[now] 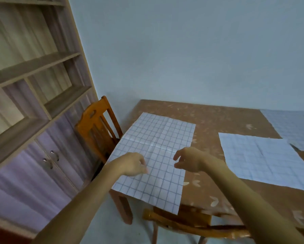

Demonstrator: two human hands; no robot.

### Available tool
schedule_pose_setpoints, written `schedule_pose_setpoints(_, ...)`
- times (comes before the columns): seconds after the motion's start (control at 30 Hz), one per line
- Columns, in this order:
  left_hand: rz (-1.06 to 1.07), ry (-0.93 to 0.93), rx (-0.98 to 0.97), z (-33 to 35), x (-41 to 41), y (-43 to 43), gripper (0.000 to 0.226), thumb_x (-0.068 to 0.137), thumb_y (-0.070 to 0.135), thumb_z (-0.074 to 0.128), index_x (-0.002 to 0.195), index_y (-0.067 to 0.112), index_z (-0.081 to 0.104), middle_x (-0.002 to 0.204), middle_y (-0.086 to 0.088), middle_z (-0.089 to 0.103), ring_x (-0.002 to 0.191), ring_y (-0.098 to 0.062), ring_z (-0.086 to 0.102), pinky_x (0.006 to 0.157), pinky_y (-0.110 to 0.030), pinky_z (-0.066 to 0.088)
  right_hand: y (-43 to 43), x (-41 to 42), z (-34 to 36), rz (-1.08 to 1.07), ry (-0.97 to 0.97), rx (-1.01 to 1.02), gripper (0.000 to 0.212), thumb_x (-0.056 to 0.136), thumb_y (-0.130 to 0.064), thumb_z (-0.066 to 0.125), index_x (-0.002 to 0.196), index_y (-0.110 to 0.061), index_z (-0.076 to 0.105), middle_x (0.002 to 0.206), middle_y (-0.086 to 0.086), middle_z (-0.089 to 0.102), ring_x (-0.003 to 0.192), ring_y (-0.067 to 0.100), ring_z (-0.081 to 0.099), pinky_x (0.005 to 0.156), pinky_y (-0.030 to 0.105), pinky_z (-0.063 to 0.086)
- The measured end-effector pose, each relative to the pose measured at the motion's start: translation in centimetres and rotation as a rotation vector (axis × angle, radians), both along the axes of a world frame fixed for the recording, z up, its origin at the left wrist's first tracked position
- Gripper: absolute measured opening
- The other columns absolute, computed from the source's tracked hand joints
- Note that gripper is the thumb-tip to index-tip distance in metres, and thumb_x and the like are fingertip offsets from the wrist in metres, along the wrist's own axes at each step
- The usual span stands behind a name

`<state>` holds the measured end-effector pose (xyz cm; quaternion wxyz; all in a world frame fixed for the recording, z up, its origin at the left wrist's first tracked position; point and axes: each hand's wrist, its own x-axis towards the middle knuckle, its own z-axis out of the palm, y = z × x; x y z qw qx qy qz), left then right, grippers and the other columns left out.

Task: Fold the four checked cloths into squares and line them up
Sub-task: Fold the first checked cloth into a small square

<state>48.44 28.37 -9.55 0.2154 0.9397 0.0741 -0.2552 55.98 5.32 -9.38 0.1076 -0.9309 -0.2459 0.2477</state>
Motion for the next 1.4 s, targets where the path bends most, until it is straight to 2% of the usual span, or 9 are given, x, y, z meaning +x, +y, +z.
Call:
schedule_pose_setpoints(0.17, -0.106, 0.036, -0.042, -3.1, 5.1, 3.2, 0.046, 0.094, 0.042, 0.06, 0.135, 0.021, 0.055, 0.142, -0.005, 0.053, 0.113, -0.019, 0.058, 0.091, -0.031, 0.051, 2.8, 2.2, -2.9, -0.135, 0.061, -0.012, 0.038, 0.097, -0.04, 0.059, 0.132, -0.026, 0.058, 0.131, 0.002, 0.061, 0.109, 0.02, 0.061, 0.097, 0.035, 0.051)
schedule_pose_setpoints(0.5, -0.402, 0.114, -0.082, -14.9, 8.0, 2.7, 0.069, 0.095, 0.035, 0.062, 0.154, 0.019, 0.03, 0.16, -0.007, 0.028, 0.144, -0.024, 0.031, 0.117, -0.037, 0.031, 4.0, 3.1, -12.2, -0.274, 0.213, 0.001, 0.047, 0.097, -0.024, 0.059, 0.142, -0.02, 0.048, 0.138, 0.003, 0.057, 0.123, 0.02, 0.056, 0.103, 0.033, 0.047)
schedule_pose_setpoints(0.7, -0.522, 0.127, 0.16, -22.1, 6.2, 1.1, 0.109, 0.08, 0.04, 0.079, 0.158, 0.025, 0.004, 0.166, -0.007, -0.011, 0.153, -0.029, -0.008, 0.125, -0.046, 0.01, 4.3, 2.3, -19.0, -0.226, 0.273, -0.029, 0.058, 0.093, -0.019, 0.062, 0.147, -0.02, 0.041, 0.149, 0.007, 0.044, 0.133, 0.025, 0.045, 0.108, 0.037, 0.042)
schedule_pose_setpoints(0.83, -0.572, 0.072, 0.282, -25.5, 5.0, 0.8, 0.113, 0.08, 0.023, 0.08, 0.158, 0.024, -0.002, 0.164, -0.008, -0.021, 0.152, -0.034, -0.012, 0.124, -0.05, 0.011, 4.6, 1.5, -21.7, -0.169, 0.24, -0.032, 0.059, 0.09, -0.017, 0.066, 0.144, -0.016, 0.042, 0.152, 0.007, 0.038, 0.136, 0.026, 0.039, 0.111, 0.037, 0.037)
schedule_pose_setpoints(0.93, -0.561, -0.001, 0.294, -26.2, 4.7, 0.3, 0.087, 0.092, 0.004, 0.058, 0.158, 0.023, 0.005, 0.165, -0.01, -0.015, 0.152, -0.036, -0.007, 0.122, -0.05, 0.022, 4.5, 1.4, -23.0, -0.156, 0.225, -0.008, 0.064, 0.088, -0.02, 0.069, 0.144, -0.016, 0.04, 0.157, 0.008, 0.03, 0.141, 0.027, 0.033, 0.114, 0.037, 0.032)
schedule_pose_setpoints(1.03, -0.53, -0.063, 0.201, -26.2, 5.6, 0.1, 0.057, 0.097, 0.013, 0.054, 0.15, 0.023, 0.034, 0.162, -0.01, 0.012, 0.148, -0.031, 0.018, 0.114, -0.044, 0.036, 4.3, 1.7, -23.7, -0.148, 0.233, 0.007, 0.074, 0.087, -0.025, 0.072, 0.149, -0.016, 0.032, 0.164, 0.006, 0.016, 0.148, 0.025, 0.022, 0.118, 0.038, 0.025)
schedule_pose_setpoints(1.13, -0.511, -0.149, 0.086, -25.5, 6.8, 0.2, 0.03, 0.101, 0.022, 0.048, 0.13, 0.02, 0.055, 0.135, -0.004, 0.051, 0.119, -0.018, 0.05, 0.1, -0.032, 0.046, 4.1, 2.3, -23.8, -0.144, 0.262, 0.019, 0.086, 0.083, -0.037, 0.075, 0.152, -0.017, 0.028, 0.165, 0.004, 0.014, 0.15, 0.024, 0.018, 0.119, 0.038, 0.02)
schedule_pose_setpoints(1.27, -0.373, -0.227, -0.072, -24.5, 8.0, 0.6, 0.02, 0.104, 0.029, 0.038, 0.107, 0.022, 0.057, 0.1, 0.002, 0.064, 0.085, -0.013, 0.06, 0.076, -0.029, 0.052, 3.8, 2.8, -22.8, -0.103, 0.359, 0.035, 0.103, 0.073, -0.061, 0.075, 0.155, -0.024, 0.024, 0.164, 0.001, 0.016, 0.151, 0.023, 0.012, 0.121, 0.043, 0.011)
schedule_pose_setpoints(1.4, -0.353, -0.283, -0.14, -24.3, 8.7, 1.5, 0.022, 0.104, 0.028, 0.042, 0.113, 0.02, 0.06, 0.105, 0.003, 0.067, 0.089, -0.011, 0.061, 0.075, -0.025, 0.05, 3.6, 3.3, -22.2, -0.245, 0.323, 0.098, 0.058, 0.088, -0.035, 0.068, 0.141, -0.026, 0.047, 0.142, 0.002, 0.054, 0.128, 0.023, 0.051, 0.105, 0.038, 0.042)
